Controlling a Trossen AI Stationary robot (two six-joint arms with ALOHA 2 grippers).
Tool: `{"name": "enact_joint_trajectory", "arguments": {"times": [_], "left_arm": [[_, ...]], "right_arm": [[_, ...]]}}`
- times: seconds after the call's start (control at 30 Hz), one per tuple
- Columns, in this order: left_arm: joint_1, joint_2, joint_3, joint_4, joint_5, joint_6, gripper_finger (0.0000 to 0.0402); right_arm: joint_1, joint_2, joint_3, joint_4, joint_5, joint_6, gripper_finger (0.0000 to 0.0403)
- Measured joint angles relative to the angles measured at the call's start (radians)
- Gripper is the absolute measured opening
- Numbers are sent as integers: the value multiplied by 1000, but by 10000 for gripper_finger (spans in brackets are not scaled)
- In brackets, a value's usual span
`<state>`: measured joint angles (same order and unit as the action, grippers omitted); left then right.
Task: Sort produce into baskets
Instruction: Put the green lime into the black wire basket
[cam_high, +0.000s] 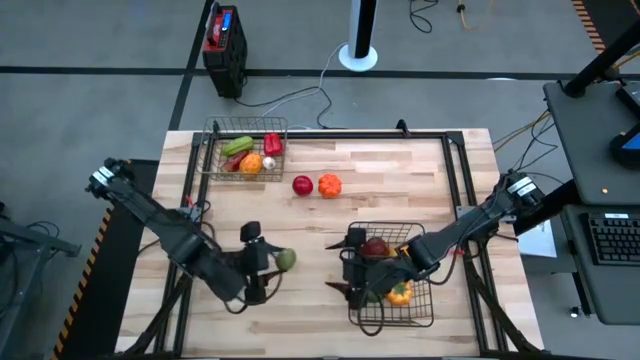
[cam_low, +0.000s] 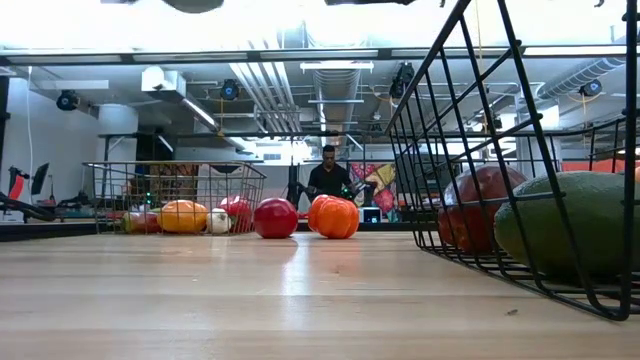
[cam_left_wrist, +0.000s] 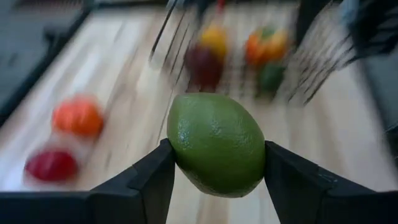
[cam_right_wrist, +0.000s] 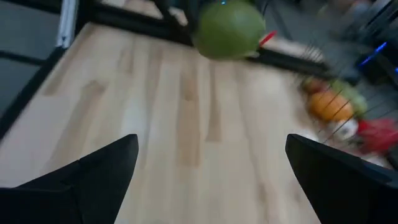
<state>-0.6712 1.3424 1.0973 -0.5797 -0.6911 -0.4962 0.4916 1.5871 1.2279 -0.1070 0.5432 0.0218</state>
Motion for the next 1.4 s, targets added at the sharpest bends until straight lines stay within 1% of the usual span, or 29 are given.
{"name": "enact_joint_trajectory", "arguments": {"times": [0.1, 0.17, 0.23, 0.33, 0.43, 0.53, 0.67, 0.87, 0.97, 1.1, 1.4], "left_arm": [[0, -49, -30, 166, 7, 168, 201], [0, -70, -47, 249, 27, 241, 201], [2, -83, -64, 309, 27, 287, 201], [7, -86, -95, 417, 28, 334, 201], [18, -76, -124, 532, 33, 402, 201], [42, -66, -148, 617, 97, 447, 201], [91, -62, -182, 758, 193, 462, 201], [151, -40, -190, 828, 204, 451, 201], [158, -21, -190, 882, 219, 478, 201], [158, -3, -190, 944, 264, 513, 201], [173, 3, -190, 954, 263, 514, 201]], "right_arm": [[13, 1, -37, 113, 89, -97, 400], [23, 1, -60, 191, 149, -166, 400], [29, 1, -78, 271, 183, -241, 400], [34, 1, -87, 391, 191, -360, 400], [34, 1, -87, 463, 191, -474, 400], [34, 1, -84, 512, 191, -566, 400], [34, 1, -71, 548, 190, -645, 400], [32, 1, -59, 555, 190, -692, 400], [29, 1, -55, 555, 191, -714, 400], [18, 1, -50, 555, 191, -716, 400], [17, 1, -37, 556, 190, -755, 400]]}}
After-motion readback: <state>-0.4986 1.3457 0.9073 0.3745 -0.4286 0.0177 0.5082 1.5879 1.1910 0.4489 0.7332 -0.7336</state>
